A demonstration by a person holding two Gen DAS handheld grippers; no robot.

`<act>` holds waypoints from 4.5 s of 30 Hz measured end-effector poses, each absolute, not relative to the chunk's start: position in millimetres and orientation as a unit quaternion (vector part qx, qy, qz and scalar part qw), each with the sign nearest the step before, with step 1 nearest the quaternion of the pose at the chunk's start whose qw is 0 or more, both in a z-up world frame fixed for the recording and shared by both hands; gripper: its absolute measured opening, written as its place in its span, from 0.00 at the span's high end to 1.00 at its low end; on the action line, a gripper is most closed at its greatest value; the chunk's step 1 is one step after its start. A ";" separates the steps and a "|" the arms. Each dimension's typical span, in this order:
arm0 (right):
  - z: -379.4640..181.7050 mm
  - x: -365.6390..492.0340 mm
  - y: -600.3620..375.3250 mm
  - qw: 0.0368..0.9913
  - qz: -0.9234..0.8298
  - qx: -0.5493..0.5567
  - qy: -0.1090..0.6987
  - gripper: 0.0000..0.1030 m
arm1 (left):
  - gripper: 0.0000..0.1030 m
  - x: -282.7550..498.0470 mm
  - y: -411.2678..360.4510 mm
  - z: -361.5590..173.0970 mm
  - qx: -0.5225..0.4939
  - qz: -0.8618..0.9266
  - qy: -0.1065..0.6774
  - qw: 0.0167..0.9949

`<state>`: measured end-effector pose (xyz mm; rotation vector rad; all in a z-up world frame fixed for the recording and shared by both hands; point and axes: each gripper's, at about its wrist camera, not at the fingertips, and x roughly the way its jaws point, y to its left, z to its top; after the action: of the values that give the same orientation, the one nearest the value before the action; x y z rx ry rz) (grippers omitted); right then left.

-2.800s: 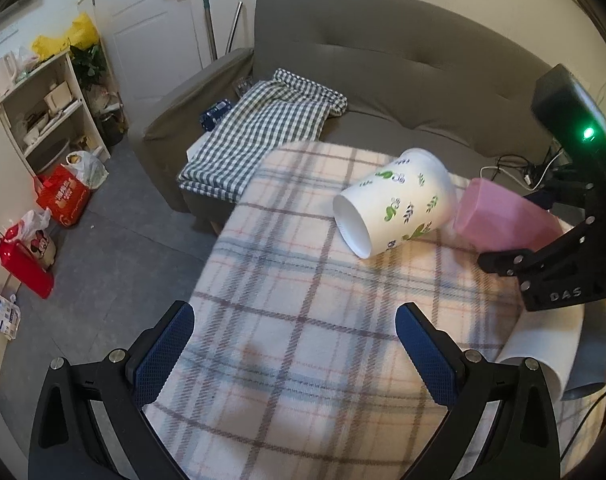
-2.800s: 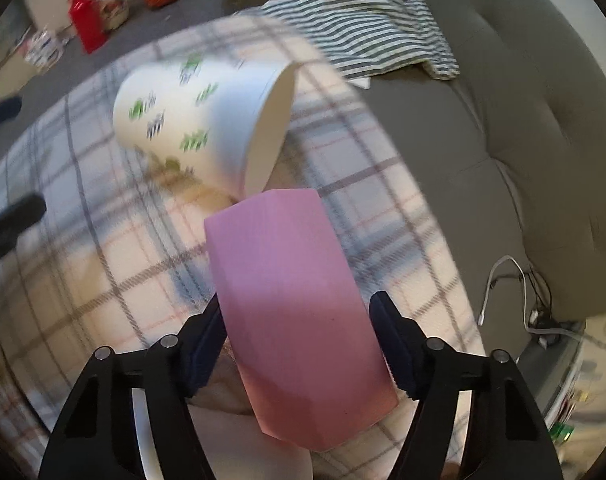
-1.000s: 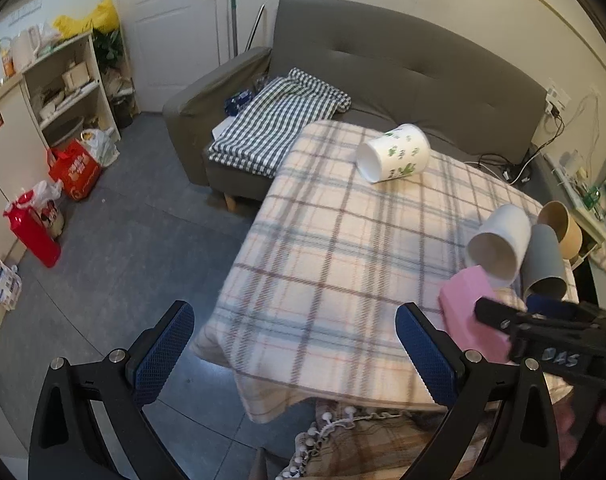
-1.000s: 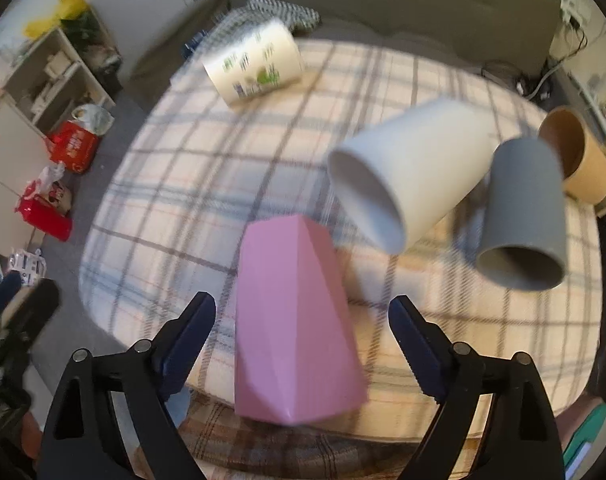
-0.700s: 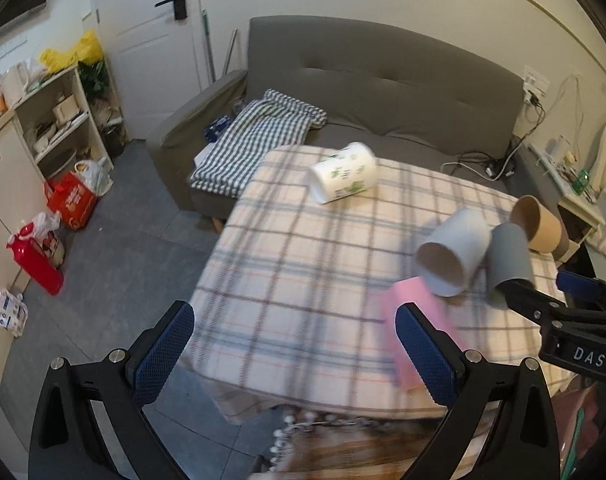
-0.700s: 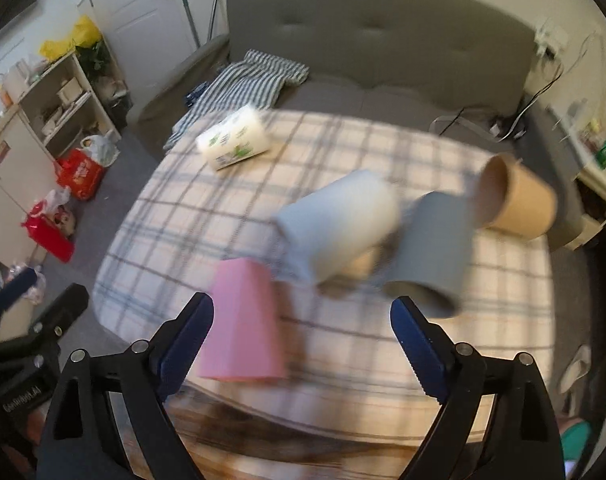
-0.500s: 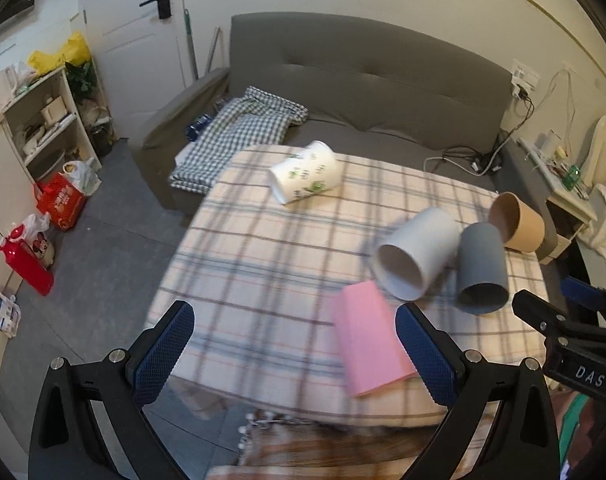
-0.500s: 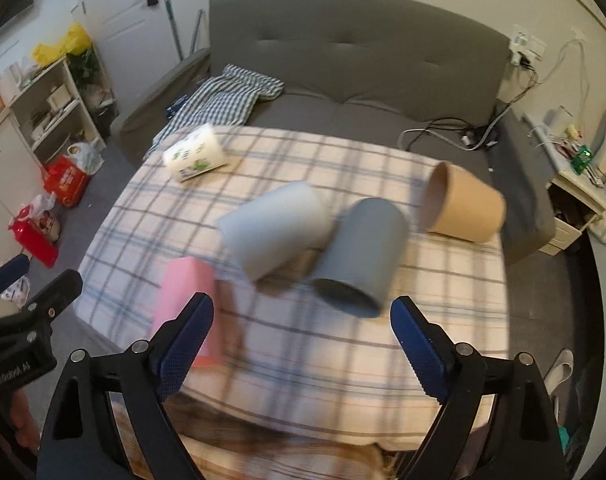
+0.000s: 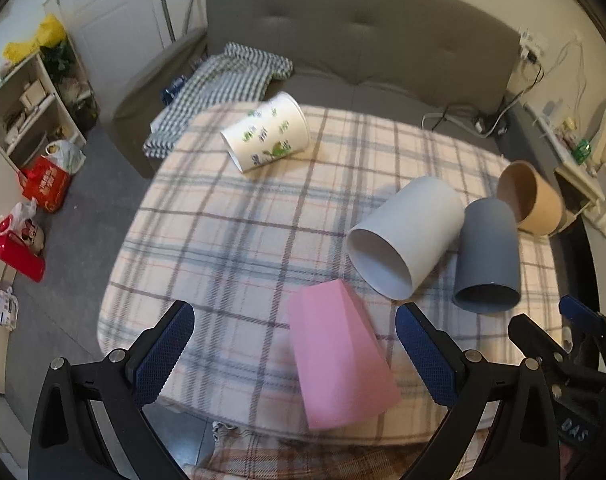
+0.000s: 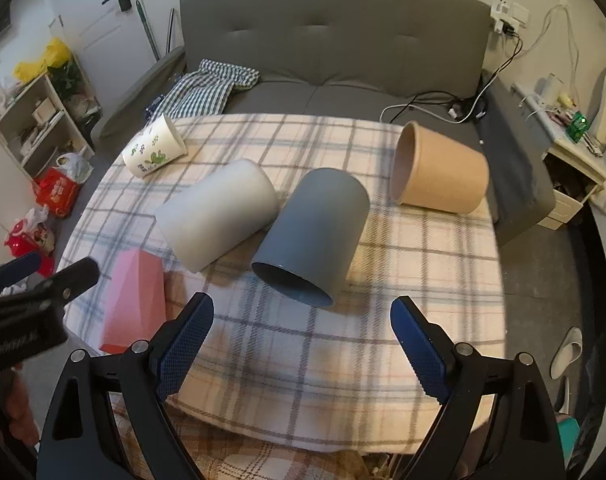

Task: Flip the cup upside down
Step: 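Grasp the pink cup with the left gripper while the right gripper releases it, then rotate the pink cup upright with the left gripper and lower it onto the table, then open the left gripper and withdraw it from the upright pink cup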

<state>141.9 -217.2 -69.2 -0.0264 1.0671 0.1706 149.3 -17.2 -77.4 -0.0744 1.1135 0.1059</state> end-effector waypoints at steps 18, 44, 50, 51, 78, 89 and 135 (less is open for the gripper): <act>-91.2 179.3 -216.6 0.848 0.077 0.006 0.525 0.12 | 0.17 195.9 -24.1 -136.6 -0.030 0.005 0.631 0.775; -41.8 142.0 -222.8 0.872 0.069 0.015 0.484 0.12 | 0.47 168.5 -10.2 -39.5 -0.028 -0.007 0.517 0.856; -42.6 136.4 -230.5 0.872 0.059 0.020 0.485 0.12 | 0.47 164.3 -13.6 -39.2 -0.011 0.001 0.509 0.861; -42.6 136.6 -231.8 0.872 0.058 0.021 0.485 0.12 | 0.47 163.6 -14.0 -39.9 -0.010 0.002 0.507 0.862; -54.9 142.9 -228.0 0.865 0.060 0.019 0.498 0.12 | 0.35 160.3 -36.3 -64.1 0.029 -0.009 0.507 0.862; -23.1 126.4 -232.0 0.879 0.057 0.019 0.472 0.12 | 0.35 146.5 -32.4 -20.7 0.001 -0.025 0.465 0.885; -18.2 12.8 -211.1 0.941 0.064 0.036 0.329 0.00 | 0.02 -10.6 20.2 -19.4 -0.018 0.023 0.248 0.968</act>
<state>12.8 -211.1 -18.2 0.0741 0.6714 0.1300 -10.6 20.2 -19.4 -0.0360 0.5005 0.0470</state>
